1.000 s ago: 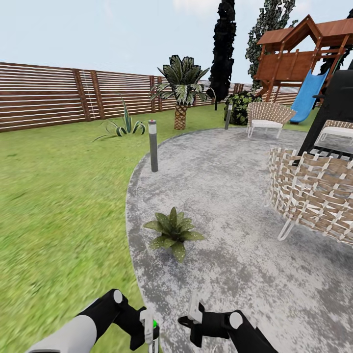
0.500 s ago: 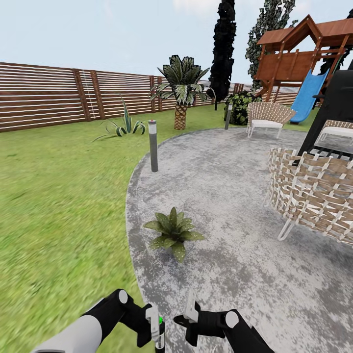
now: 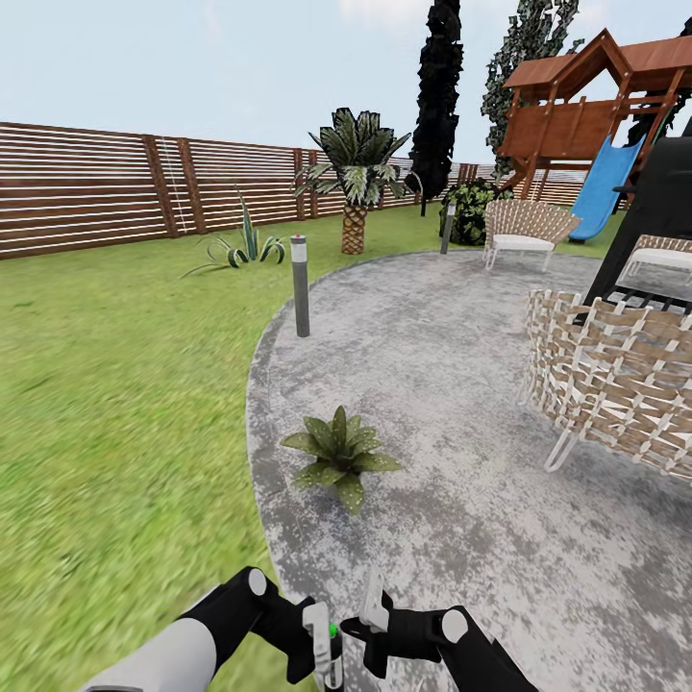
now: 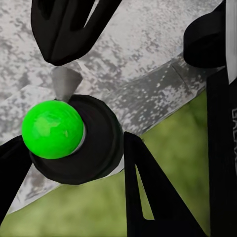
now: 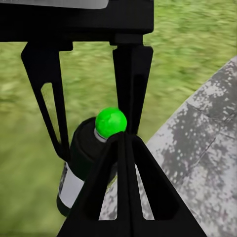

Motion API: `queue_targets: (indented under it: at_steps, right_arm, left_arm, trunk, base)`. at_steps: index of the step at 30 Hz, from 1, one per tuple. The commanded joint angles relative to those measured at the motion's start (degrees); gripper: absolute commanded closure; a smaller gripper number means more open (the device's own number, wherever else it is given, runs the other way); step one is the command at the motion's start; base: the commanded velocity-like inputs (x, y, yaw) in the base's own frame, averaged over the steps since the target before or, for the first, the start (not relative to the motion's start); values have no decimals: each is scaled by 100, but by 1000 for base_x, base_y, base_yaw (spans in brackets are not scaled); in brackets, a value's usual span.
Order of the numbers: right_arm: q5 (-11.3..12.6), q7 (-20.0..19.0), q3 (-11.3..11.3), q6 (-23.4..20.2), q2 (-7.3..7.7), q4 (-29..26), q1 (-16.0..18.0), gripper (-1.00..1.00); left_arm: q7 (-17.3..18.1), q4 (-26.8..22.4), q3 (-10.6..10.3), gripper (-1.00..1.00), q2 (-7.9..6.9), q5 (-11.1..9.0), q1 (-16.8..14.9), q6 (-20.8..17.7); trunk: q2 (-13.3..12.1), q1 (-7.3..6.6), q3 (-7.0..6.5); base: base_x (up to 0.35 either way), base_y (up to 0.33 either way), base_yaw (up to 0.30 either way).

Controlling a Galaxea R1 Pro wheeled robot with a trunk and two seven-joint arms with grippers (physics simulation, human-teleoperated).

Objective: Pick up the pesticide atomizer in the garden and spray insectifuge to fully cover both potted plants in the garden.

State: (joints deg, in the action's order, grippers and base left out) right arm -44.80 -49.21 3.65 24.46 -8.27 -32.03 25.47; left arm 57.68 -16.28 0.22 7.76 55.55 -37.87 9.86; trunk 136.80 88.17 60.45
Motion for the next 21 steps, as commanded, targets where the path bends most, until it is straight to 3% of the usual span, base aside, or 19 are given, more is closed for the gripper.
queue_targets:
  at_steps: [1, 14, 21]
  right_arm:
    - [-37, -30, 39, 17, -8, -5, 2, 100]
    - [-41, -27, 39, 19, -8, -14, 2, 100]
    - [-45, -27, 39, 21, 0, -5, 2, 100]
  left_arm:
    - [10, -7, 4, 100, 5, 42, -1, 58]
    - [13, -7, 4, 100, 55, 19, -1, 60]
    - [-1, -7, -14, 100, -37, 61, -1, 40]
  trunk:
    - [2, -1, 5]
    - [2, -1, 5]
    - [2, -1, 5]
  base:
    - [0, 0, 0]
    - [0, 0, 0]
    - [0, 0, 0]
